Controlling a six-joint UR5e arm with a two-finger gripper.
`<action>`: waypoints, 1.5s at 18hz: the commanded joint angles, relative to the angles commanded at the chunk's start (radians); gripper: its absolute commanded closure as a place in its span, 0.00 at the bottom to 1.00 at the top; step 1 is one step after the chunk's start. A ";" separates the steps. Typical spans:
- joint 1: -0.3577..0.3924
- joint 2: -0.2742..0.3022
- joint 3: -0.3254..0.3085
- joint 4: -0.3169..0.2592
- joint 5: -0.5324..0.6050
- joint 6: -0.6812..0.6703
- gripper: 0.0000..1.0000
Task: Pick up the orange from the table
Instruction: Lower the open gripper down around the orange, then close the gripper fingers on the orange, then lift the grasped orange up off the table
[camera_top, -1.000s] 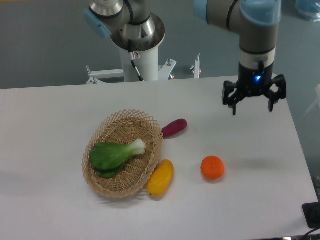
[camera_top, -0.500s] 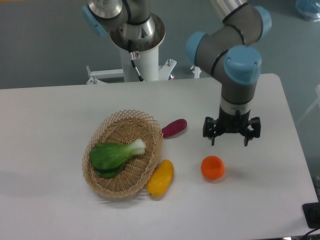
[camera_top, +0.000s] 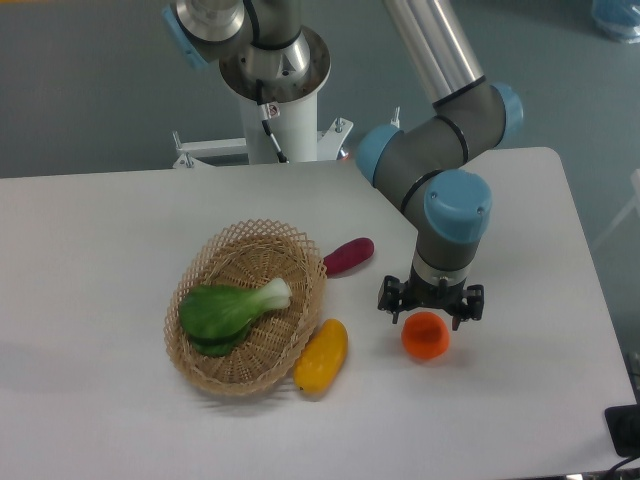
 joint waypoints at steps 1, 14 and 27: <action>0.002 -0.009 0.006 0.003 0.003 0.003 0.00; 0.000 -0.048 -0.006 0.054 0.032 0.002 0.00; -0.012 -0.029 -0.009 0.052 0.032 0.003 0.37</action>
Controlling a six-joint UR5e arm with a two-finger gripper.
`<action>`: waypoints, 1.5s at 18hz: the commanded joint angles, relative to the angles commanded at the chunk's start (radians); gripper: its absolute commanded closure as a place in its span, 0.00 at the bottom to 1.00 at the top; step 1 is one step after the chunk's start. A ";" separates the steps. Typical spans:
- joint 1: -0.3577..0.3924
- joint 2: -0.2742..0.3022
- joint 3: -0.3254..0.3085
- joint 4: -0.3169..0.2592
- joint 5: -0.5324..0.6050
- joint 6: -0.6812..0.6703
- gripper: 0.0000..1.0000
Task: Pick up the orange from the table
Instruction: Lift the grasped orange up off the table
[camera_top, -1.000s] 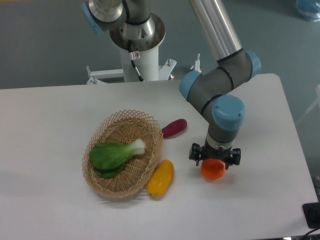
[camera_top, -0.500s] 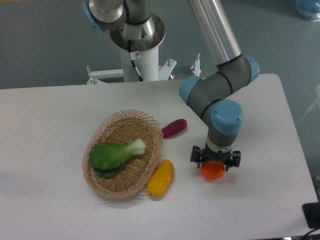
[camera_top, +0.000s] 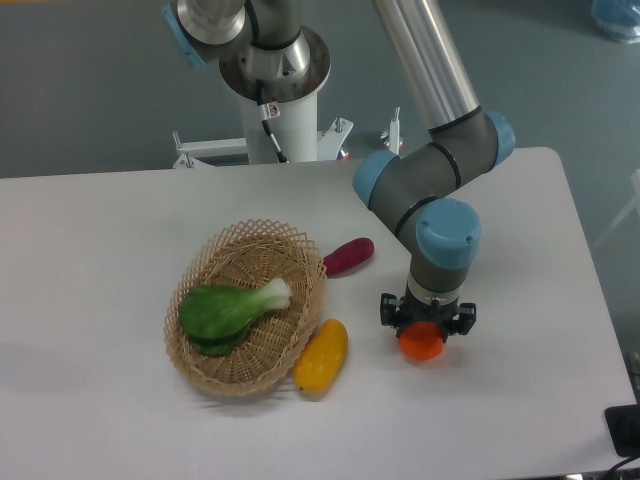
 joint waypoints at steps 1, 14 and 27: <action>0.000 0.008 0.008 0.000 0.000 0.002 0.37; 0.075 0.262 0.204 -0.279 0.002 0.127 0.37; 0.077 0.359 0.207 -0.537 -0.017 0.256 0.37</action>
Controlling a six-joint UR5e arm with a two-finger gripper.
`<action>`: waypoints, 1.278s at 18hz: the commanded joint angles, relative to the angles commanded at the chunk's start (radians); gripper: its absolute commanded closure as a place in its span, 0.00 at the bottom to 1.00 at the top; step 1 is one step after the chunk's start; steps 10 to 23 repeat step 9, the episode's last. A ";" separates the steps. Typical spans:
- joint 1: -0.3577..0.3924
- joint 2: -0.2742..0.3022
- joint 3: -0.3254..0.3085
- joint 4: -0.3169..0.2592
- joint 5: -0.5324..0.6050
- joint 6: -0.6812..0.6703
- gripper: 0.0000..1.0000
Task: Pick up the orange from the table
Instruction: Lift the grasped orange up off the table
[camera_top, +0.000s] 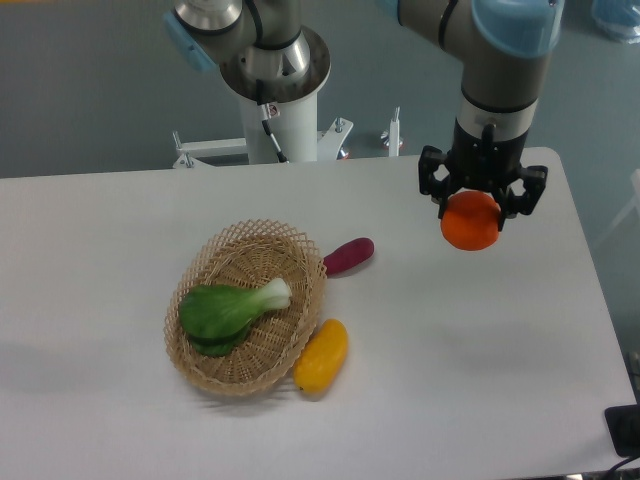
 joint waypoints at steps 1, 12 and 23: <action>0.000 0.000 -0.009 0.005 -0.008 -0.009 0.37; -0.014 -0.002 -0.012 0.011 -0.017 -0.037 0.37; -0.014 -0.002 -0.012 0.011 -0.017 -0.037 0.37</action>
